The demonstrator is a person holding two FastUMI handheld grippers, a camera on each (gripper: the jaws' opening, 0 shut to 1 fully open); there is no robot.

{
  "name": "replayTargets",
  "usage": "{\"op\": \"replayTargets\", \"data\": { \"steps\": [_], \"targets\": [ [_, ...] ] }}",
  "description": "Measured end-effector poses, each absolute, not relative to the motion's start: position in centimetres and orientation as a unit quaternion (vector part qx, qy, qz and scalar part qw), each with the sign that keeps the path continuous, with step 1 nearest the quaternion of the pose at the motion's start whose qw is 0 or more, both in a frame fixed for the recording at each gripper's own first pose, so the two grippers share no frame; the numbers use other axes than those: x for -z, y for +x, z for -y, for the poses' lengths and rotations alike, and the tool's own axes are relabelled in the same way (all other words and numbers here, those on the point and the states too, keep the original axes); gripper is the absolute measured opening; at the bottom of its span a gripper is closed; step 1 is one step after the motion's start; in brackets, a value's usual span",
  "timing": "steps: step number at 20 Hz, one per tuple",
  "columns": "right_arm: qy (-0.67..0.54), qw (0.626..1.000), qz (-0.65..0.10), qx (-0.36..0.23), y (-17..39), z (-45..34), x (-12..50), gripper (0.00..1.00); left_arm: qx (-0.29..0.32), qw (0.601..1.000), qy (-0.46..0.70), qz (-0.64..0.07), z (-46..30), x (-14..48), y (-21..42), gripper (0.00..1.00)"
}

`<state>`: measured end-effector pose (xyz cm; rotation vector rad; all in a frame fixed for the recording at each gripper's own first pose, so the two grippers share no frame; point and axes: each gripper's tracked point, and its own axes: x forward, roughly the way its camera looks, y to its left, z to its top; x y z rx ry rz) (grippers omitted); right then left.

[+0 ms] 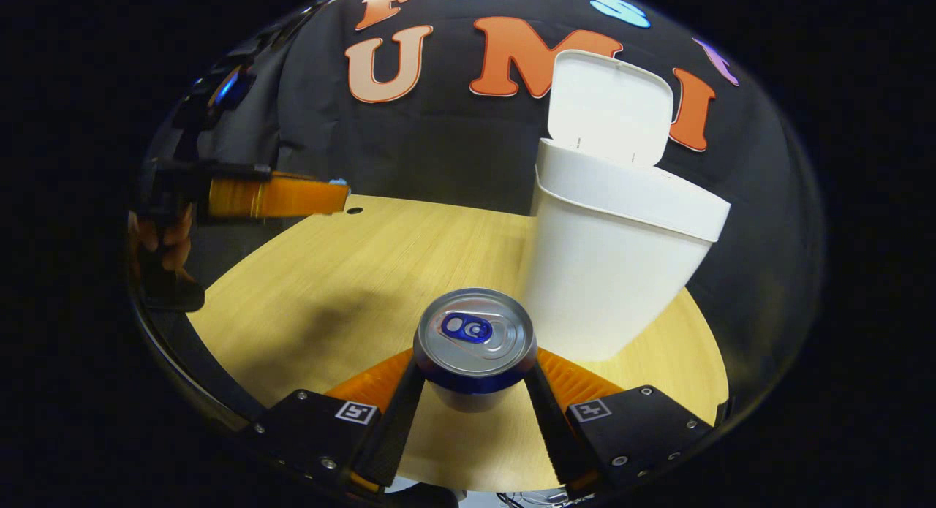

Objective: Press the lid of the desktop garbage bin to open it, pick up the crumpled paper on the desktop and throw it into the bin, then pick up the pop can on the desktop and drop it into the bin, and finally close the garbage bin lid.

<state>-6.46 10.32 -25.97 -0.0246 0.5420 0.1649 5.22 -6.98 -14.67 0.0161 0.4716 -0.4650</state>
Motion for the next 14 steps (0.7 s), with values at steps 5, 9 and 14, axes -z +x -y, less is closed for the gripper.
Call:
{"op": "replayTargets", "data": {
  "steps": [5, 9, 14],
  "targets": [
    [-0.017, 0.964, -0.257, -0.066, -7.1, -7.4, 25.9, 0.80, 0.276, 0.944, 0.003, -0.178, 13.6, 9.9, 6.6, 0.23],
    [-0.018, 0.966, -0.255, -0.045, -7.7, -4.8, 25.9, 0.80, 0.313, 0.938, -0.007, -0.150, 18.5, 6.8, 7.6, 0.22],
    [-0.011, 0.968, -0.252, -0.019, -8.8, -2.4, 26.0, 0.80, 0.349, 0.928, -0.007, -0.131, 23.4, 4.7, 8.7, 0.22]
  ]
}}
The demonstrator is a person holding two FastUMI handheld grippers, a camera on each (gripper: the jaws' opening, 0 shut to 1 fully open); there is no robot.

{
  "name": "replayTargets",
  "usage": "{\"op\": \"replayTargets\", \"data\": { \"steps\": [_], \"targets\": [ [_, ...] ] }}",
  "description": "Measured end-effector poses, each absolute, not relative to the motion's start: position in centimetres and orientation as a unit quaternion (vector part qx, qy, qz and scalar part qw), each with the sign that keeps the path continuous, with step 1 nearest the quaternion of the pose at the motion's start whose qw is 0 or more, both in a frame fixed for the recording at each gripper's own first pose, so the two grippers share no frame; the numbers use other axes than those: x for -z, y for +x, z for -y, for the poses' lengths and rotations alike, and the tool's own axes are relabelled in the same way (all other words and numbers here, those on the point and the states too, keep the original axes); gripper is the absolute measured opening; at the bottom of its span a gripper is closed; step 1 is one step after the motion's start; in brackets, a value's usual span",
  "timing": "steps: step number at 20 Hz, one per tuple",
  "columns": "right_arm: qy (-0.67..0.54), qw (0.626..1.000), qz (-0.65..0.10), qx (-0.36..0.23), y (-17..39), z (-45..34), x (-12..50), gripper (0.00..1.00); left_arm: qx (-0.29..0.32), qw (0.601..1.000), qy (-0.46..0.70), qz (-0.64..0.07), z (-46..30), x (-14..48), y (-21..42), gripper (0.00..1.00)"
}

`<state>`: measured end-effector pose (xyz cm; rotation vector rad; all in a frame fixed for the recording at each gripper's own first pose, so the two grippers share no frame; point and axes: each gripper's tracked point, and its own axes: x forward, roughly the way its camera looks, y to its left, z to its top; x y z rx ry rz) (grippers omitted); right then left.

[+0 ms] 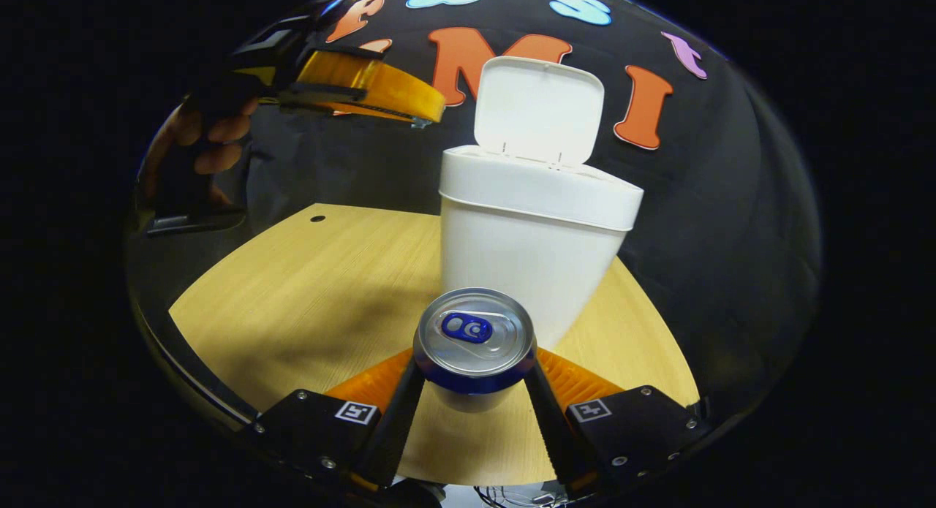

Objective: Press the lid of the desktop garbage bin to open it, pick up the crumpled paper on the desktop and throw it into the bin, then pick up the pop can on the desktop and drop it into the bin, and finally close the garbage bin lid.

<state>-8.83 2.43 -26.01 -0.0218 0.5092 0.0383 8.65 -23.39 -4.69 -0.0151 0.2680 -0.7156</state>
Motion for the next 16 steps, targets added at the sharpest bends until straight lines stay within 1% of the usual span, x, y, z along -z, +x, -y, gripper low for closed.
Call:
{"op": "replayTargets", "data": {
  "steps": [3, 8, 9, 10, 11, 12, 13, 14, 15, 16],
  "targets": [
    [-0.001, 0.967, -0.255, -0.003, -9.4, -1.1, 26.2, 0.80, 0.363, 0.921, -0.012, -0.139, 25.4, 4.8, 8.8, 0.22],
    [0.008, 0.968, -0.249, 0.018, -9.8, 0.7, 25.1, 0.80, 0.363, 0.918, -0.004, -0.158, 26.7, 6.3, 9.3, 0.22],
    [0.006, 0.969, -0.247, 0.022, -9.7, 1.1, 24.8, 0.80, 0.362, 0.918, 0.000, -0.162, 26.9, 6.5, 9.3, 0.25],
    [0.006, 0.969, -0.245, 0.025, -9.8, 1.6, 24.6, 0.75, 0.359, 0.919, 0.002, -0.161, 27.0, 6.7, 9.4, 0.25],
    [0.007, 0.970, -0.242, 0.029, -9.8, 1.9, 24.3, 0.80, 0.354, 0.922, 0.007, -0.160, 27.0, 6.9, 9.7, 0.25],
    [0.010, 0.970, -0.240, 0.032, -9.9, 2.3, 24.1, 0.80, 0.345, 0.925, 0.013, -0.160, 26.8, 7.1, 9.9, 0.29],
    [0.012, 0.970, -0.239, 0.036, -9.9, 2.7, 23.9, 0.80, 0.339, 0.927, 0.014, -0.160, 26.8, 7.2, 10.1, 0.30],
    [0.012, 0.970, -0.237, 0.040, -9.8, 3.2, 23.8, 0.80, 0.338, 0.927, 0.013, -0.163, 26.9, 7.3, 10.2, 0.33],
    [0.012, 0.971, -0.235, 0.043, -9.7, 3.4, 23.7, 0.80, 0.337, 0.927, 0.012, -0.165, 26.9, 7.3, 10.2, 0.33],
    [0.011, 0.971, -0.234, 0.046, -9.7, 3.6, 23.6, 0.80, 0.337, 0.927, 0.012, -0.164, 27.0, 7.4, 10.1, 0.31]
  ]
}}
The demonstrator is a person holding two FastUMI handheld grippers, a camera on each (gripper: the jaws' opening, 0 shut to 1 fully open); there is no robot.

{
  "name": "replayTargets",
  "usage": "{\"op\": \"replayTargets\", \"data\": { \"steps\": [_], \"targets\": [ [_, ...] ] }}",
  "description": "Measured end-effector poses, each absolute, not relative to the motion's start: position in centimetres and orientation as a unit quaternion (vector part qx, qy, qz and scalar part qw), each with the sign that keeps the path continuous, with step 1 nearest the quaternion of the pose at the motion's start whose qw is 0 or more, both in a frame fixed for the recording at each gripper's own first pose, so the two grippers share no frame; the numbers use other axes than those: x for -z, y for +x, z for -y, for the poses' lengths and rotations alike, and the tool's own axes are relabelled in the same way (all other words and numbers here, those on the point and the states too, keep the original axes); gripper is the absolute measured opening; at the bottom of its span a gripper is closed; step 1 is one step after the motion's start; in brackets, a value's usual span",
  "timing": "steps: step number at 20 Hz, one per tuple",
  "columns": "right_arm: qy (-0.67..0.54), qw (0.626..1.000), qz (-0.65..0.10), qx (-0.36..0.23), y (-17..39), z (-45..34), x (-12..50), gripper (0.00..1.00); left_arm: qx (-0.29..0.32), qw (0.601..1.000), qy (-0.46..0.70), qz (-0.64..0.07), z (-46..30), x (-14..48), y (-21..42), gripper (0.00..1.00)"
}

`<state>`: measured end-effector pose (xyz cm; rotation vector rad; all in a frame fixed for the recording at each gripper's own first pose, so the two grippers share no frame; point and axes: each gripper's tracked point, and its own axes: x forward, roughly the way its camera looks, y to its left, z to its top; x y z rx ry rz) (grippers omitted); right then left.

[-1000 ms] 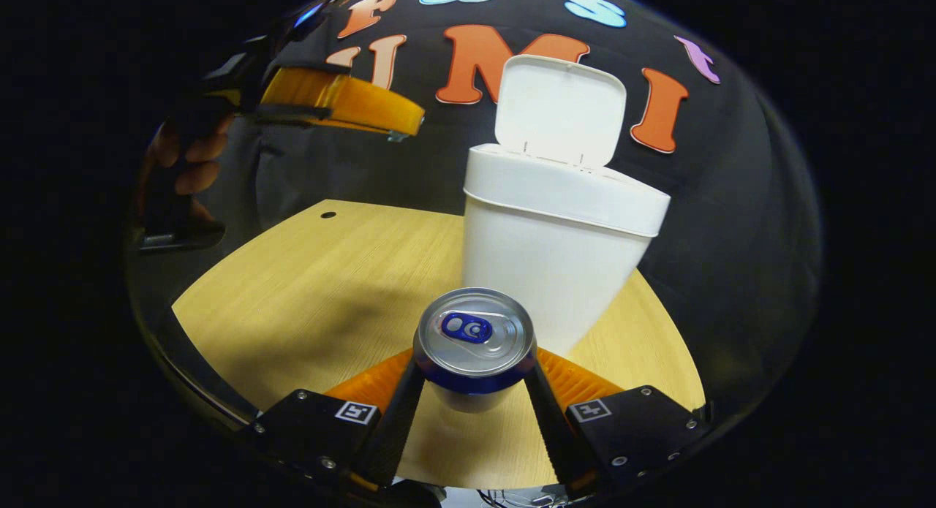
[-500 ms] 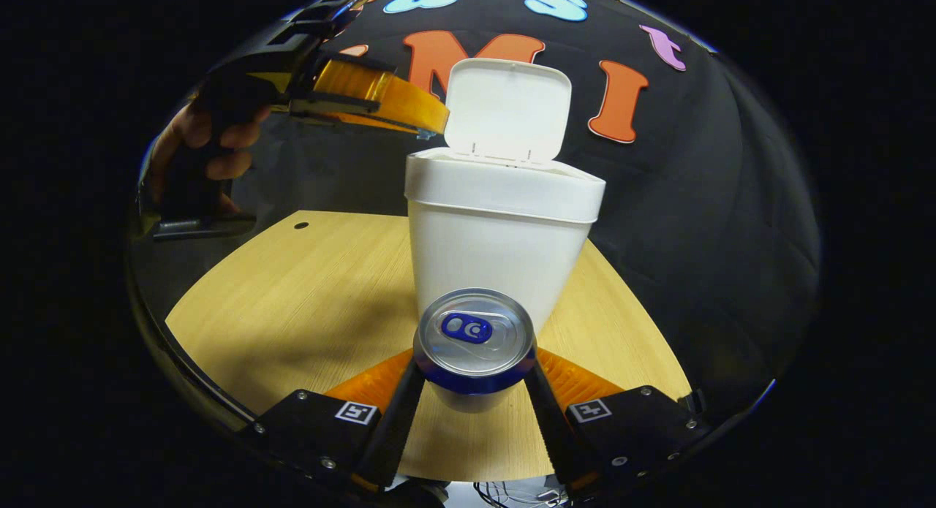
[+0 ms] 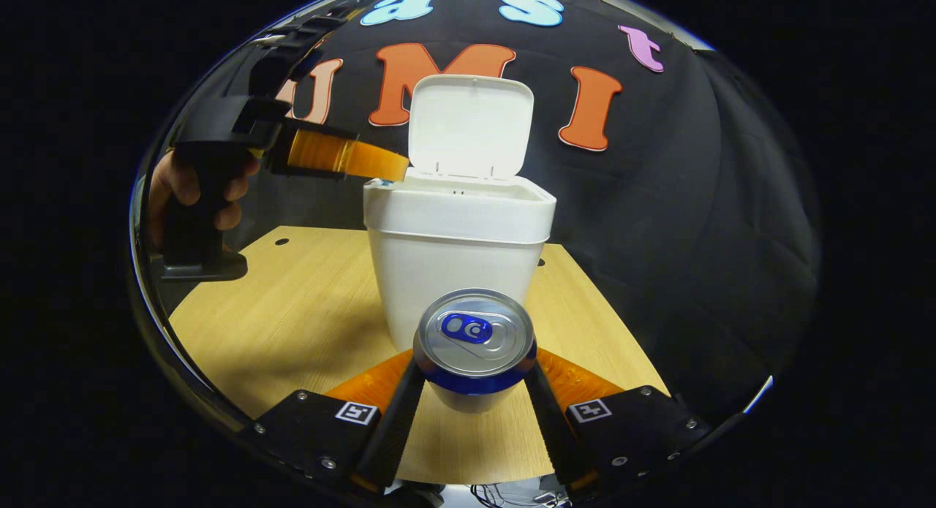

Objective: Press the lid of the desktop garbage bin to open it, pick up the crumpled paper on the desktop and throw it into the bin, then pick up the pop can on the desktop and drop it into the bin, and finally close the garbage bin lid.

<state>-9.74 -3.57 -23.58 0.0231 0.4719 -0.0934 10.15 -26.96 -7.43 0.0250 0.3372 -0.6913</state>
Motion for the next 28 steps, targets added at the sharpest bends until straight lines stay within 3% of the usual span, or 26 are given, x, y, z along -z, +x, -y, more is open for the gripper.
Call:
{"op": "replayTargets", "data": {
  "steps": [6, 9, 10, 11, 12, 13, 14, 16, 21, 28],
  "targets": [
    [0.011, 0.971, -0.233, 0.053, -10.1, 4.3, 23.3, 0.80, 0.335, 0.928, 0.015, -0.162, 27.0, 7.3, 10.1, 0.36],
    [0.013, 0.971, -0.231, 0.057, -10.1, 4.4, 23.1, 0.80, 0.336, 0.928, 0.014, -0.160, 27.0, 7.3, 9.8, 0.46],
    [0.012, 0.971, -0.230, 0.056, -10.3, 4.5, 22.9, 0.80, 0.335, 0.929, 0.016, -0.158, 27.0, 7.2, 9.8, 0.43],
    [0.011, 0.972, -0.229, 0.057, -10.3, 4.6, 22.8, 0.80, 0.335, 0.929, 0.018, -0.157, 27.0, 7.1, 9.8, 0.50],
    [0.010, 0.972, -0.228, 0.058, -10.3, 4.8, 22.6, 0.80, 0.335, 0.929, 0.019, -0.156, 27.0, 7.2, 9.7, 0.50],
    [0.008, 0.972, -0.226, 0.058, -10.2, 4.8, 22.3, 0.80, 0.335, 0.929, 0.018, -0.155, 26.8, 7.1, 9.5, 0.58],
    [0.007, 0.973, -0.224, 0.059, -10.2, 5.1, 22.1, 0.80, 0.336, 0.929, 0.017, -0.154, 26.8, 7.1, 9.4, 0.58],
    [0.006, 0.974, -0.218, 0.058, -10.0, 5.2, 21.4, 0.80, 0.333, 0.931, 0.017, -0.150, 26.5, 7.0, 9.2, 0.73],
    [-0.003, 0.979, -0.199, 0.054, -9.2, 6.0, 18.8, 0.80, 0.321, 0.936, 0.028, -0.141, 24.9, 6.8, 8.6, 0.90],
    [-0.023, 0.986, -0.161, 0.047, -6.4, 9.1, 13.5, 0.80, 0.291, 0.946, 0.033, -0.137, 22.3, 6.7, 7.8, 0.93]
  ]
}}
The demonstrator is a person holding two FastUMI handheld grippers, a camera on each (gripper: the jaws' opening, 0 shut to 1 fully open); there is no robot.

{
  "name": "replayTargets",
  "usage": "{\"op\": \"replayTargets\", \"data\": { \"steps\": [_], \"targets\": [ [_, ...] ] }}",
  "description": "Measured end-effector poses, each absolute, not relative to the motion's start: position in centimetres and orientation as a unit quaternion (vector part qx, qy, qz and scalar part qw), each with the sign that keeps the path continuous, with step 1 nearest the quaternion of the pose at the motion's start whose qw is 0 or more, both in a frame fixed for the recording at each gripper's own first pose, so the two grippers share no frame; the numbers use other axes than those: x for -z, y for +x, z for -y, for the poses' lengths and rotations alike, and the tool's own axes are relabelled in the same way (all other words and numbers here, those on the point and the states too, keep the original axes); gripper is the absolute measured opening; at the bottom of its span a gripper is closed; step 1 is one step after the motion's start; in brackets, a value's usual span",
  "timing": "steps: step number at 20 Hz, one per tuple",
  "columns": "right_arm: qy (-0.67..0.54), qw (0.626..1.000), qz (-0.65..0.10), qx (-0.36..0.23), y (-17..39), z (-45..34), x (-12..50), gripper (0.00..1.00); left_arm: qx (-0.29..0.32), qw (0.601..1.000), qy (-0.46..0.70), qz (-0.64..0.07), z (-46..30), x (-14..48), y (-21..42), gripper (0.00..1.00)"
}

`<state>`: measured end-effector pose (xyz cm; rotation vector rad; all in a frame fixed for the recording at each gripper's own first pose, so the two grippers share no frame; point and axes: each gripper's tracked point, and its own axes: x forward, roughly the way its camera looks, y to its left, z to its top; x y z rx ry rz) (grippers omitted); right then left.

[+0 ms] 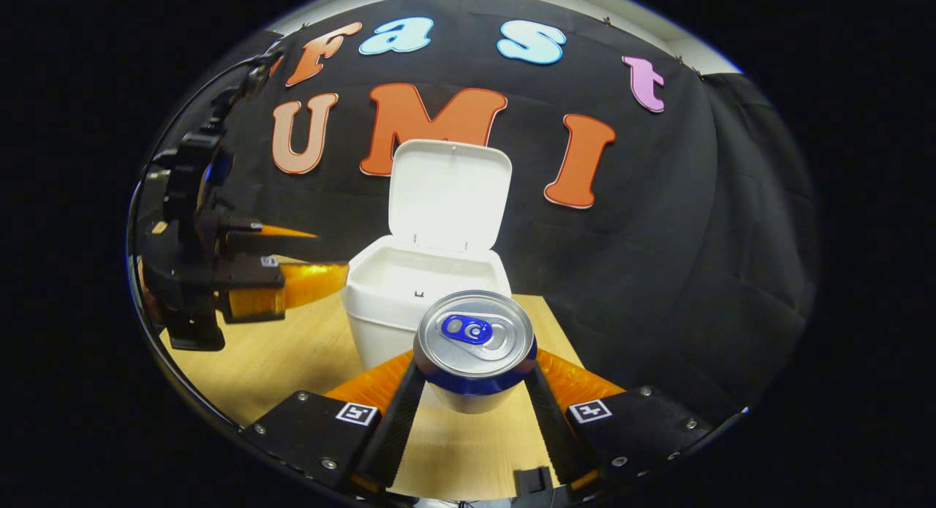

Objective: Press the lid of the desktop garbage bin to open it, pick up the crumpled paper on the desktop and throw it into the bin, then pick up the pop can on the desktop and drop it into the bin, and finally close the garbage bin lid.

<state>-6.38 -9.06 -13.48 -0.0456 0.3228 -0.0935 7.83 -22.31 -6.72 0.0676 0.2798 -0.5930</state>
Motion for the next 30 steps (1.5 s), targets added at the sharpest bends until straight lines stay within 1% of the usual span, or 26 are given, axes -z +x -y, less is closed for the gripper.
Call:
{"op": "replayTargets", "data": {
  "steps": [3, 4, 7, 12, 17, 18, 19, 21, 24, 30],
  "targets": [
    [-0.029, 0.989, -0.140, 0.035, -4.8, 9.8, 10.8, 0.80, 0.267, 0.953, 0.035, -0.136, 20.8, 6.5, 7.6, 0.96],
    [-0.033, 0.990, -0.134, 0.032, -4.5, 10.0, 10.0, 0.80, 0.260, 0.955, 0.035, -0.136, 20.3, 6.6, 7.4, 1.00],
    [-0.042, 0.992, -0.114, 0.017, -2.5, 10.5, 7.9, 0.80, 0.234, 0.962, 0.037, -0.136, 18.9, 6.7, 6.8, 1.00],
    [-0.059, 0.994, -0.089, -0.024, 1.2, 10.3, 6.4, 0.80, 0.181, 0.973, 0.034, -0.141, 16.3, 7.0, 5.7, 1.00],
    [-0.068, 0.992, -0.089, -0.054, 4.9, 10.4, 7.3, 0.80, 0.111, 0.981, 0.027, -0.157, 12.7, 7.9, 4.0, 1.00],
    [-0.068, 0.992, -0.092, -0.059, 5.3, 10.3, 7.8, 0.80, 0.099, 0.982, 0.025, -0.161, 12.0, 8.1, 3.7, 0.96],
    [-0.067, 0.991, -0.094, -0.064, 5.7, 10.2, 8.2, 0.80, 0.089, 0.982, 0.024, -0.164, 11.4, 8.3, 3.5, 1.00],
    [-0.068, 0.990, -0.101, -0.072, 6.1, 9.9, 9.1, 0.80, 0.071, 0.983, 0.023, -0.170, 10.5, 8.6, 3.2, 1.00],
    [-0.068, 0.988, -0.110, -0.082, 6.6, 9.4, 10.2, 0.80, 0.055, 0.983, 0.024, -0.175, 9.8, 8.7, 3.0, 1.00],
    [-0.066, 0.986, -0.129, -0.083, 7.0, 9.5, 12.2, 0.80, 0.052, 0.982, 0.030, -0.178, 10.1, 9.3, 2.4, 1.00]
  ]
}}
